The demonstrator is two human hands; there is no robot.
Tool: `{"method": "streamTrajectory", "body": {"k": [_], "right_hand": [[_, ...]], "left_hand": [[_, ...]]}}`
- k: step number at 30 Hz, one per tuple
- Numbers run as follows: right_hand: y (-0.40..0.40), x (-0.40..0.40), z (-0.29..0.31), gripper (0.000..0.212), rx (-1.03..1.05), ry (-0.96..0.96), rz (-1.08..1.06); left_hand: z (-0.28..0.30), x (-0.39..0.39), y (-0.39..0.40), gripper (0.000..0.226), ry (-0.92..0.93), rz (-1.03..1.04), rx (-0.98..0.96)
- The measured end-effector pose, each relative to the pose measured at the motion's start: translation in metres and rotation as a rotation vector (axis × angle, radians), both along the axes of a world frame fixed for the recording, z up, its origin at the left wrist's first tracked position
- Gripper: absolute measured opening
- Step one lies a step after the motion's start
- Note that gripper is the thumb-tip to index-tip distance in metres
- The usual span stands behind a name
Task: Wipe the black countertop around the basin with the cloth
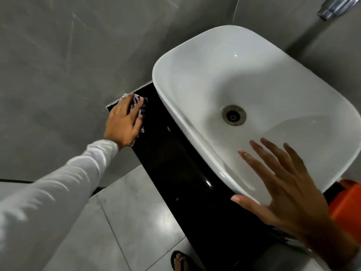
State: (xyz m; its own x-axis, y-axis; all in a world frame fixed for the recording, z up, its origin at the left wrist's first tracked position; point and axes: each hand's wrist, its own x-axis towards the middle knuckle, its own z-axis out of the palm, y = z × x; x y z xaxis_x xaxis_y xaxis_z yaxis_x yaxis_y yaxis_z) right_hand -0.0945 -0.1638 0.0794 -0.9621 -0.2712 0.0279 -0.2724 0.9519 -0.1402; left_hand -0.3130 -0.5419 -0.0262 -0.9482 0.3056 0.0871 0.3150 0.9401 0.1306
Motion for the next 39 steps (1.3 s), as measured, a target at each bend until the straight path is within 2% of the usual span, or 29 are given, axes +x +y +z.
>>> {"method": "streamTrajectory", "body": {"k": [2,4,6,10,14,17,21,24,27,33,36,39], "right_hand": [[-0.001,0.000,0.000,0.098,-0.004,-0.002,-0.006],[-0.002,0.001,-0.001,0.098,-0.003,0.013,-0.007],[-0.002,0.002,-0.003,0.097,0.002,0.032,0.001],[0.003,0.001,-0.004,0.096,0.017,0.009,0.009],[0.001,0.002,-0.003,0.096,0.024,0.004,0.012],[0.001,0.001,-0.001,0.096,0.005,0.029,0.005],[0.004,-0.001,-0.003,0.094,-0.010,0.011,0.006],[0.004,-0.001,-0.006,0.094,-0.007,0.033,0.032],[0.002,-0.002,-0.006,0.093,0.010,0.073,0.045],[-0.001,0.001,-0.003,0.095,0.017,0.069,0.033],[-0.001,0.002,-0.004,0.093,0.027,0.097,0.054],[-0.002,0.003,-0.003,0.097,0.037,0.069,0.034]], "left_hand": [[0.001,0.026,0.029,0.061,-0.048,0.267,0.097],[0.004,0.068,0.061,0.064,-0.042,0.268,0.137],[0.000,0.124,0.089,0.070,-0.011,0.052,0.137],[-0.015,0.228,0.127,0.080,-0.077,-0.443,0.078],[-0.014,0.195,0.105,0.067,-0.038,-0.729,0.068],[-0.005,0.117,0.064,0.061,-0.003,-0.750,0.006],[0.012,-0.001,-0.010,0.057,-0.004,-0.595,-0.104],[0.006,-0.023,-0.034,0.062,-0.019,-0.272,-0.024],[-0.007,-0.006,-0.024,0.062,-0.036,0.020,0.196],[-0.008,0.019,0.010,0.055,0.010,0.375,0.684],[-0.009,0.040,0.030,0.060,0.020,0.607,0.968],[-0.010,0.066,0.046,0.063,0.022,0.701,1.139]]}}
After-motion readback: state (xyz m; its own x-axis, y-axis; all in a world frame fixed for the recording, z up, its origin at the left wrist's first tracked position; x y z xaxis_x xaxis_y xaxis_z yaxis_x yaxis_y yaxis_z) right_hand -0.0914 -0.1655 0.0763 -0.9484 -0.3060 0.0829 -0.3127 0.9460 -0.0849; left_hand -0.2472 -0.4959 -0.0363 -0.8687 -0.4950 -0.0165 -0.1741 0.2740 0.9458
